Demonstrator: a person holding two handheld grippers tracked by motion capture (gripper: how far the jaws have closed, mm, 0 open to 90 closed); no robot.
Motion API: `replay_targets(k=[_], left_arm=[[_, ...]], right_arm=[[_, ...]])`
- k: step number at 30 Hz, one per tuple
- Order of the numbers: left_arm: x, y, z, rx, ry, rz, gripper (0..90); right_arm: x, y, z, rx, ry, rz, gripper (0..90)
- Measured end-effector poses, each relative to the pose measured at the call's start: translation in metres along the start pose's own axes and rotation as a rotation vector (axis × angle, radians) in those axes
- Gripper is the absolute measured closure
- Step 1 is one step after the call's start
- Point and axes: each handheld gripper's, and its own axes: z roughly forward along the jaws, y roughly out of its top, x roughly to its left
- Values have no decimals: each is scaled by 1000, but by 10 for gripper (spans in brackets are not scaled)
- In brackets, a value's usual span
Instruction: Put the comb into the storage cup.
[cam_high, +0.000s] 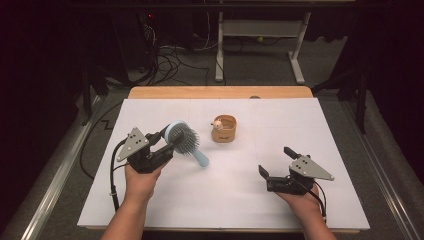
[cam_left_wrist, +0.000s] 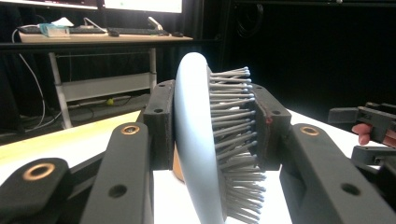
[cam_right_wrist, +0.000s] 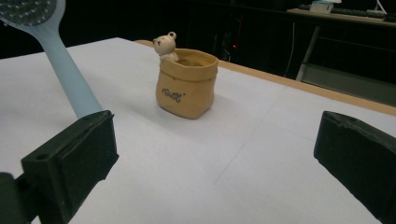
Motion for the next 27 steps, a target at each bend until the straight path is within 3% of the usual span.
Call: replay_targets(k=[12, 27], left_arm=[[8, 1, -8, -9, 36, 2, 588], [12, 1, -11, -24, 47, -13, 588]], right_arm=[[-19, -13, -20, -2, -54, 41, 0], [-27, -19, -32, -7, -77, 52, 0]])
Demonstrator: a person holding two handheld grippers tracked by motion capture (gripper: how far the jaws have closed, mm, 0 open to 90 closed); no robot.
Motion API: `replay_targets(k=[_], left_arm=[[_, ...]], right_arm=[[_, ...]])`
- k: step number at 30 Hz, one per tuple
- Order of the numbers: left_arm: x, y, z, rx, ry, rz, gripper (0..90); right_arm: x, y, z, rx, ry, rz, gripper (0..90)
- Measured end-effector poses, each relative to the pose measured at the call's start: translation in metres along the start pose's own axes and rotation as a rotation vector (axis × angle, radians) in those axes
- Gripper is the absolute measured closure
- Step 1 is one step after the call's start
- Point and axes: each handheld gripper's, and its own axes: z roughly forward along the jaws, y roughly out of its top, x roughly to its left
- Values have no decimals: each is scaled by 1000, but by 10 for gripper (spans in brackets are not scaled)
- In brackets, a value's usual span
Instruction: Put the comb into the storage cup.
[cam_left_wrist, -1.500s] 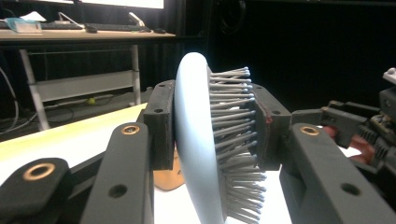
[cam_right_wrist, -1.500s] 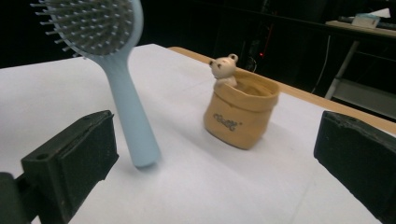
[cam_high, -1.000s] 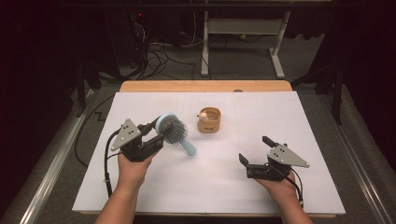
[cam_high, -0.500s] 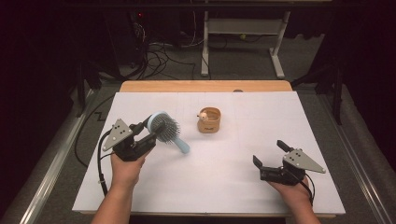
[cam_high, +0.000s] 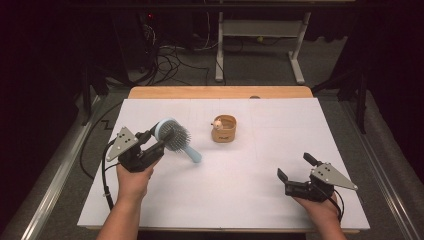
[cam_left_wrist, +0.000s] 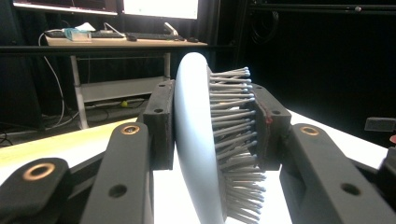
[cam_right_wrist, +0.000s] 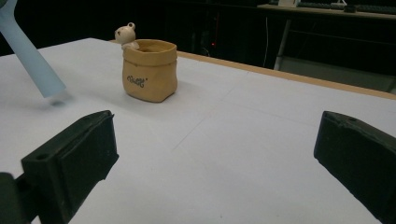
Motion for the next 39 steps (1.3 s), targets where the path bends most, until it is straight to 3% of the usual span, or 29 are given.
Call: replay_targets(k=[14, 39], left_arm=[[-4, 9, 6, -23, -14, -29, 587], [-10, 42, 23, -53, -31, -4, 585]], right_arm=[[2, 0, 2, 2, 5, -9, 0], [2, 1, 1, -13, 9, -1, 0]])
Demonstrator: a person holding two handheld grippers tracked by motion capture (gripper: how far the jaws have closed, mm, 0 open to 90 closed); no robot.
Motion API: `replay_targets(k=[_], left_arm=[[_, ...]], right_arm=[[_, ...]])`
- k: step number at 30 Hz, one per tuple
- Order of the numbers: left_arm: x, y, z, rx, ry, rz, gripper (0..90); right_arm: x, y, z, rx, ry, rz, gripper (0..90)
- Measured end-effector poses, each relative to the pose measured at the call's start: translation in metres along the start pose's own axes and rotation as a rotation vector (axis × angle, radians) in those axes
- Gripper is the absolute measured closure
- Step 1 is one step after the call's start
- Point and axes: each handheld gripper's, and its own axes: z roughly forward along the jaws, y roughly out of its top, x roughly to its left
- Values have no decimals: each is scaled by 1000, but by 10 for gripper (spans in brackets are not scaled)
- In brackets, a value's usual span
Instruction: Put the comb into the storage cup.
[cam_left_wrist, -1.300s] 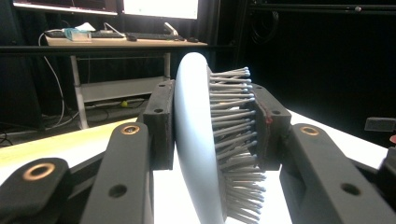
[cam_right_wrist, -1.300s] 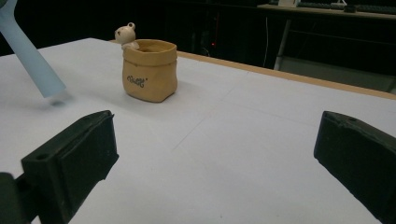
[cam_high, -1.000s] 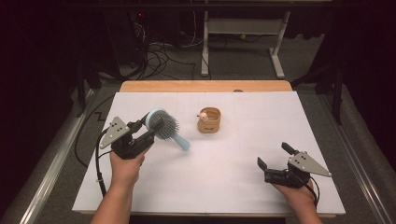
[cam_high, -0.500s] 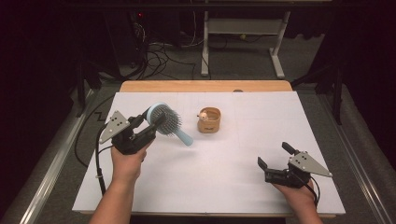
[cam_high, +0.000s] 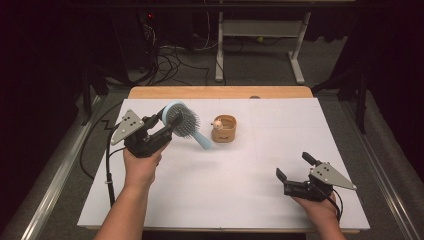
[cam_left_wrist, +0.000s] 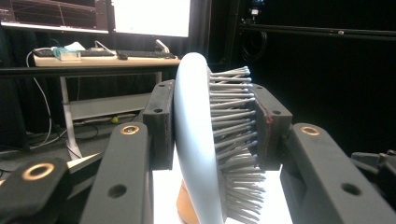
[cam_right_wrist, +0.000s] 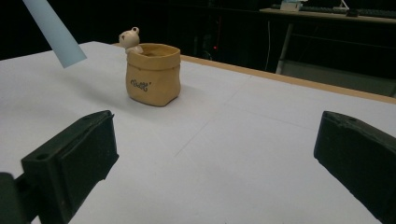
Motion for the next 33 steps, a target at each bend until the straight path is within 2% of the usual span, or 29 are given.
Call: replay_targets(k=[33], left_arm=[[-5, 33, 46, -10, -13, 14, 585]], right_arm=[[-2, 0, -2, -10, 1, 10, 0]])
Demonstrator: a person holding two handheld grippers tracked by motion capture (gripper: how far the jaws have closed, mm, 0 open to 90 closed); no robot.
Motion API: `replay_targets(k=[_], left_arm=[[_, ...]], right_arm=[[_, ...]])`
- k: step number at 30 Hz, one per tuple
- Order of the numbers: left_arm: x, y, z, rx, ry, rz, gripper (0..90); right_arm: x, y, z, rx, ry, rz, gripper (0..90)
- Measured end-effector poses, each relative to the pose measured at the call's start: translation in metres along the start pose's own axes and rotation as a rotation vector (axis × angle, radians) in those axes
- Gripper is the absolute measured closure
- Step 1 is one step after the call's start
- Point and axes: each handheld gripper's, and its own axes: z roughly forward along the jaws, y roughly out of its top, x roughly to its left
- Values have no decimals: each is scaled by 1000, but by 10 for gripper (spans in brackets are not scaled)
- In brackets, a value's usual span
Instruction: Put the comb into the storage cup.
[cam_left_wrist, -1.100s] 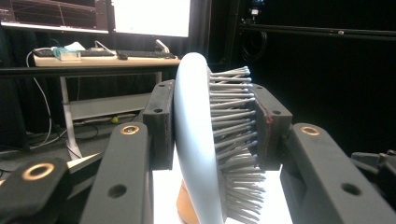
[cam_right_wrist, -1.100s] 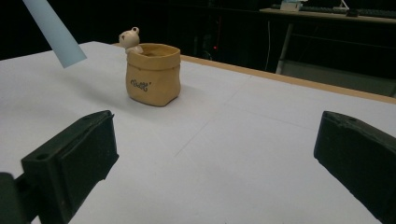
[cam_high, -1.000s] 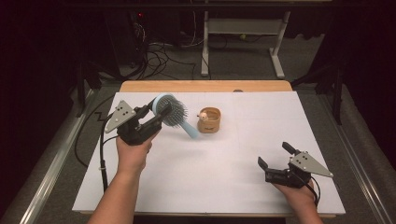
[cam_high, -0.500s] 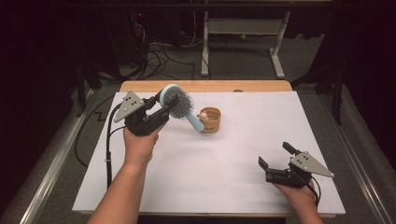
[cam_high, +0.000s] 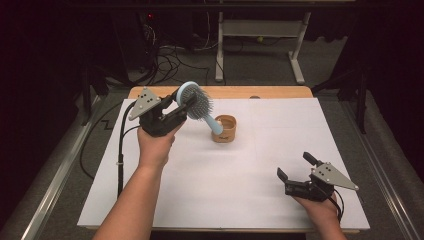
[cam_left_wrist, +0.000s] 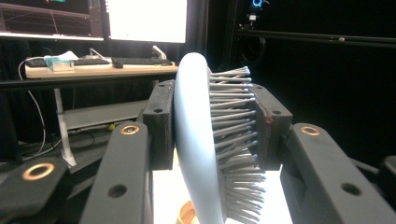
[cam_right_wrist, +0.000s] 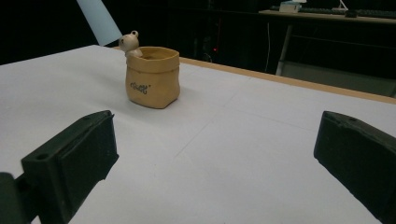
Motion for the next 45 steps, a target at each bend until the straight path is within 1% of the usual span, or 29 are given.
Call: replay_targets(k=[10, 13, 20, 25, 31, 40, 45], left_arm=[[-3, 6, 17, -10, 1, -2, 585], [-3, 7, 22, -8, 2, -4, 585], [-1, 12, 34, 0, 12, 3, 585], [1, 13, 42, 3, 17, -1, 585], [5, 11, 51, 10, 26, -8, 585], [12, 3, 62, 30, 43, -24, 585], [12, 0, 65, 36, 45, -26, 584]], right_arm=[[-1, 0, -1, -6, 1, 2, 0], [-1, 1, -2, -11, -3, 9, 0], [0, 1, -2, -12, 4, 4, 0], [0, 1, -2, -13, 4, 3, 0], [-1, 1, -2, -16, 3, 4, 0], [-1, 0, -1, -14, 4, 6, 0], [0, 0, -1, -14, 3, 4, 0]])
